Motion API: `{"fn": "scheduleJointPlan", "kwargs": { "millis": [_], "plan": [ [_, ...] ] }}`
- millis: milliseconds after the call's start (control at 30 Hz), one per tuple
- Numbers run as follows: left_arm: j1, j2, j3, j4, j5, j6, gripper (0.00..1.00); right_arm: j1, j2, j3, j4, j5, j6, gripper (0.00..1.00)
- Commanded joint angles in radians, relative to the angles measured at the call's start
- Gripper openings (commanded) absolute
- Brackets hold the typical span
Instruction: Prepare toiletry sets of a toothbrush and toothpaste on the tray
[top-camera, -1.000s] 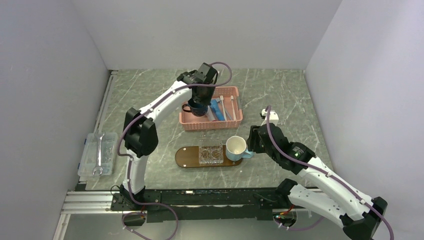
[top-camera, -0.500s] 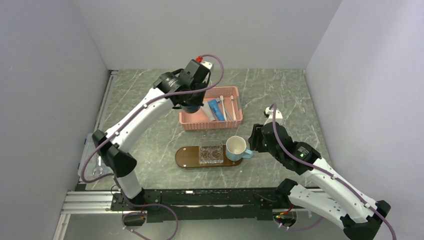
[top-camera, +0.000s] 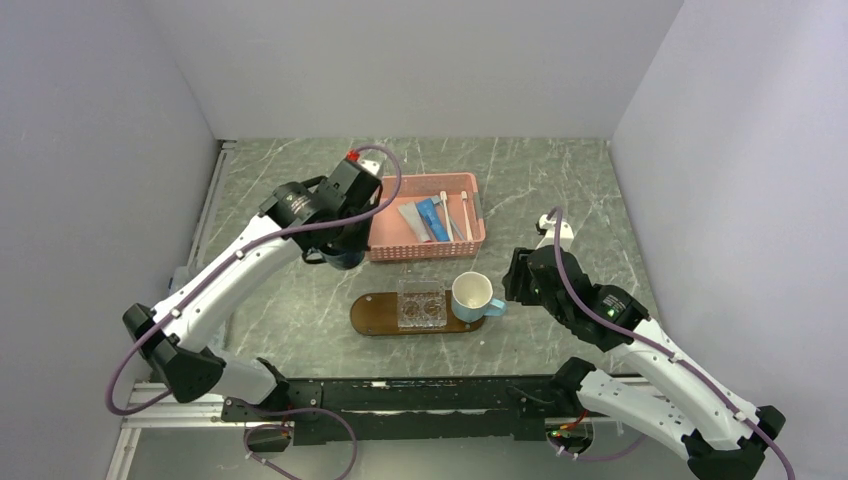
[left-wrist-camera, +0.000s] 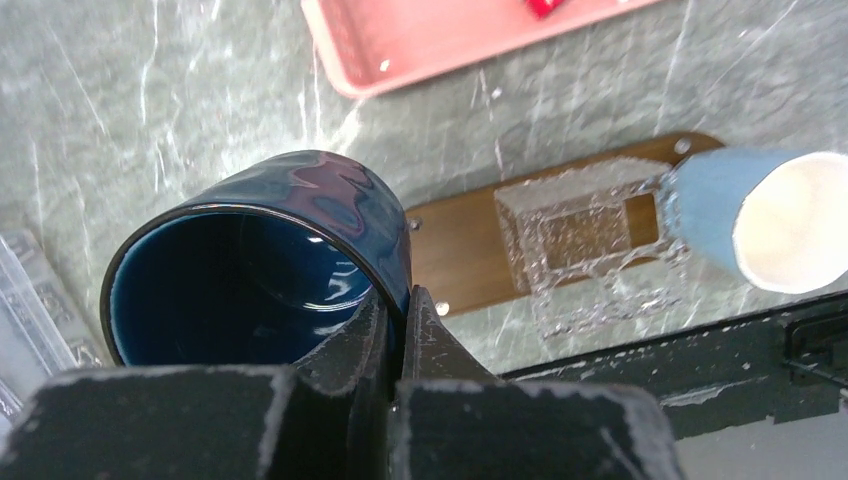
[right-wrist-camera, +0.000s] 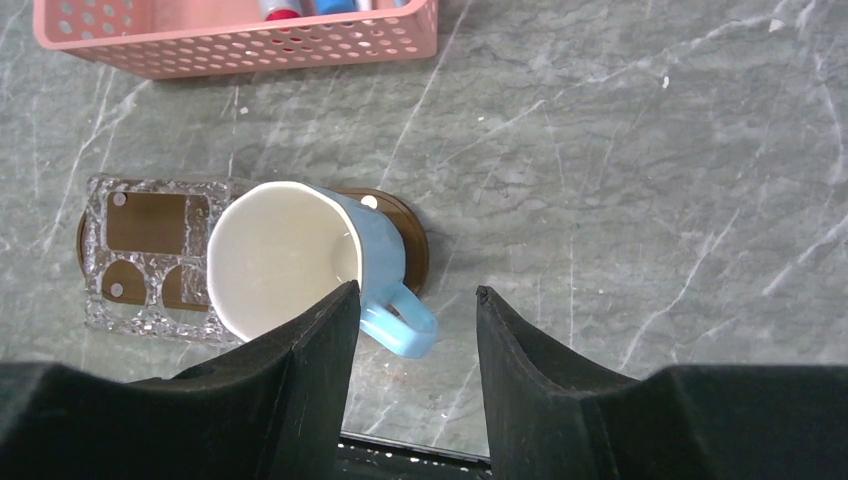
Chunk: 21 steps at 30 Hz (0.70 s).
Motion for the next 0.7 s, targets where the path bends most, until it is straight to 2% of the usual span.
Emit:
{"fn": "scheduleJointPlan", "kwargs": {
  "millis": [0, 333, 667],
  "plan": [
    [-0.002, -0.098, -0.105, 0.055, 0.012, -0.049, 0.0, 0.002, -0.015, 0.043, -0.023, 0.04, 0.021, 0.49],
    [-0.009, -0.18, -0.324, 0.149, 0.113, -0.091, 0.0, 0.003, -0.017, 0.004, -0.026, 0.046, 0.048, 0.49],
    [-0.039, -0.187, -0.433, 0.21, 0.147, -0.123, 0.0, 0.003, -0.005, -0.023, -0.013, 0.044, 0.058, 0.49]
  ]
}}
